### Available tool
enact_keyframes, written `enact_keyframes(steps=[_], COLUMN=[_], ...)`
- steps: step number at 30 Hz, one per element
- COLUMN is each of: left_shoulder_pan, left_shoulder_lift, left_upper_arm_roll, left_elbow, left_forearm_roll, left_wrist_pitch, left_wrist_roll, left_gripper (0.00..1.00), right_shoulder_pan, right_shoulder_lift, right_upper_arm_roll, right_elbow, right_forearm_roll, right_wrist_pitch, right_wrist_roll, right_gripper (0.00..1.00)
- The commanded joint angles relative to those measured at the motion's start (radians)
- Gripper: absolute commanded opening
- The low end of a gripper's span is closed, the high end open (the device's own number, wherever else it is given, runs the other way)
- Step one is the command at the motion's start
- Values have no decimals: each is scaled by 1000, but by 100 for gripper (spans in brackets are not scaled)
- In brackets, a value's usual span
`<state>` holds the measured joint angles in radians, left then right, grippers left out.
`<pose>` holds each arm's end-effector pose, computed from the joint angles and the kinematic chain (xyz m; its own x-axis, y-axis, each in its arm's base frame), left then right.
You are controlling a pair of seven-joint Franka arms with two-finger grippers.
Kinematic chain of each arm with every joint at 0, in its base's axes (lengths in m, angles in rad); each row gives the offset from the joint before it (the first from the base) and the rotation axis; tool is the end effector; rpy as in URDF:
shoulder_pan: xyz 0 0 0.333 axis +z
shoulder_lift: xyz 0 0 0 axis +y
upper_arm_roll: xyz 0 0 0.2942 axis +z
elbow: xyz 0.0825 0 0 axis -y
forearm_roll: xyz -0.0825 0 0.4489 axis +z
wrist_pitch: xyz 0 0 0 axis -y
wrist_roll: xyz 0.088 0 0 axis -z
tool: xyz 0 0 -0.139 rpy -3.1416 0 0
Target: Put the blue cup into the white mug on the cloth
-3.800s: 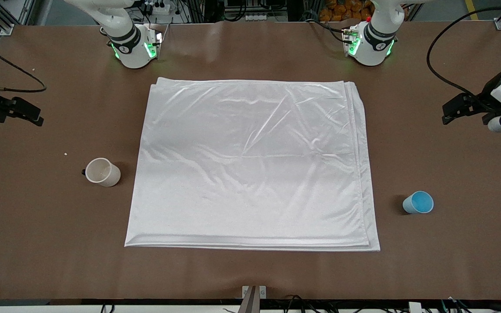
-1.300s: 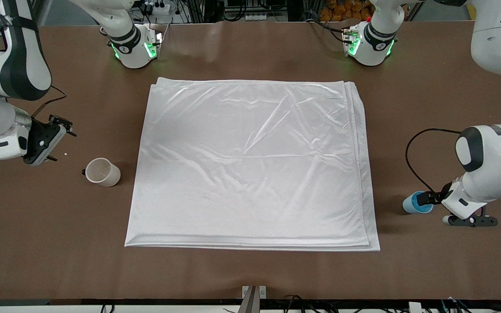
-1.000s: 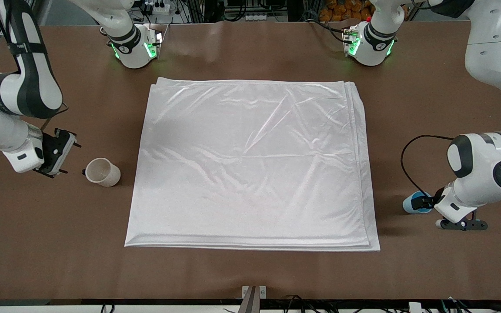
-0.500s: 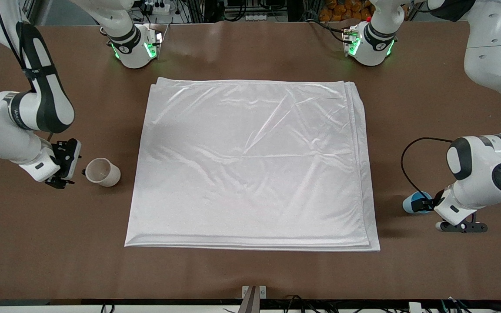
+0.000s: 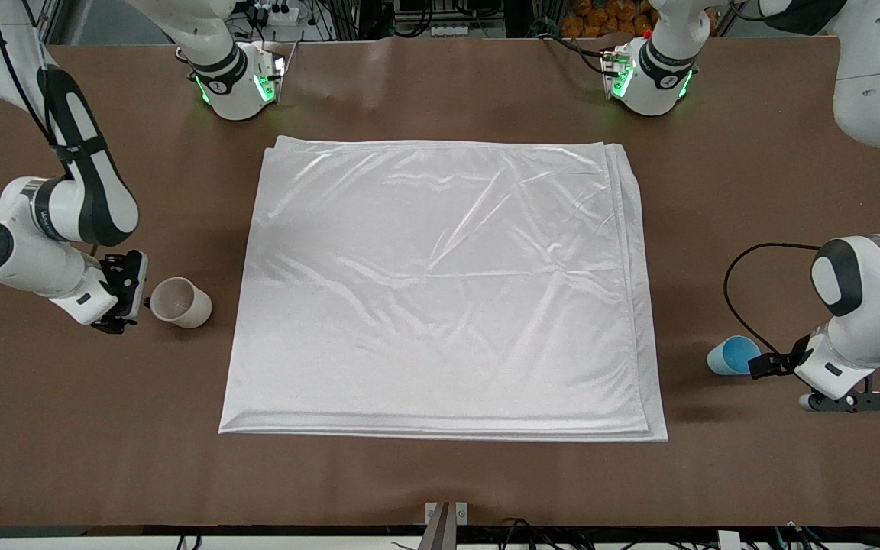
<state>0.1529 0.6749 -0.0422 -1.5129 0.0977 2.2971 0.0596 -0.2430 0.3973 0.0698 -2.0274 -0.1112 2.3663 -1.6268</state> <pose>0.7593 0.0922 0.1906 0.9944 -0.0022 0.1052 0.0041 -0.9982 -0.0597 0.6174 -0.1102 0.1449 0.0388 0.9983 -0.0428 0.9973 -0.0414 -0.0607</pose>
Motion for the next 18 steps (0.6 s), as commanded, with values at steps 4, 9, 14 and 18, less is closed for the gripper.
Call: enact_keyframes(steps=[4,9,14,18], left_shoulder_pan=[4,1,-6,-9], left_shoulder_lift=[14,26,48,61], left_upper_arm_roll=[-7,-7,-7,-7], left_elbow=[-12,-18,-17,-16], left_forearm_roll=[28,28,28,28], left_wrist_pitch=[-15,-15,-15,-15], left_wrist_roll=[9,8,8,11], left_gripper=[100,100,100,100], right_shoulder_pan=[-16,-10,-19,-19], right_shoulder_lift=[57,80,92,94], right_upper_arm_roll=[15,15,15,15], right_elbow=[6,1,3,1], right_forearm_roll=[-16,-16,-16,-16], right_wrist_pitch=[59,103,114,116], right_wrist_roll=[-16,-16,-24,-27], right_gripper=[100,100,100,93])
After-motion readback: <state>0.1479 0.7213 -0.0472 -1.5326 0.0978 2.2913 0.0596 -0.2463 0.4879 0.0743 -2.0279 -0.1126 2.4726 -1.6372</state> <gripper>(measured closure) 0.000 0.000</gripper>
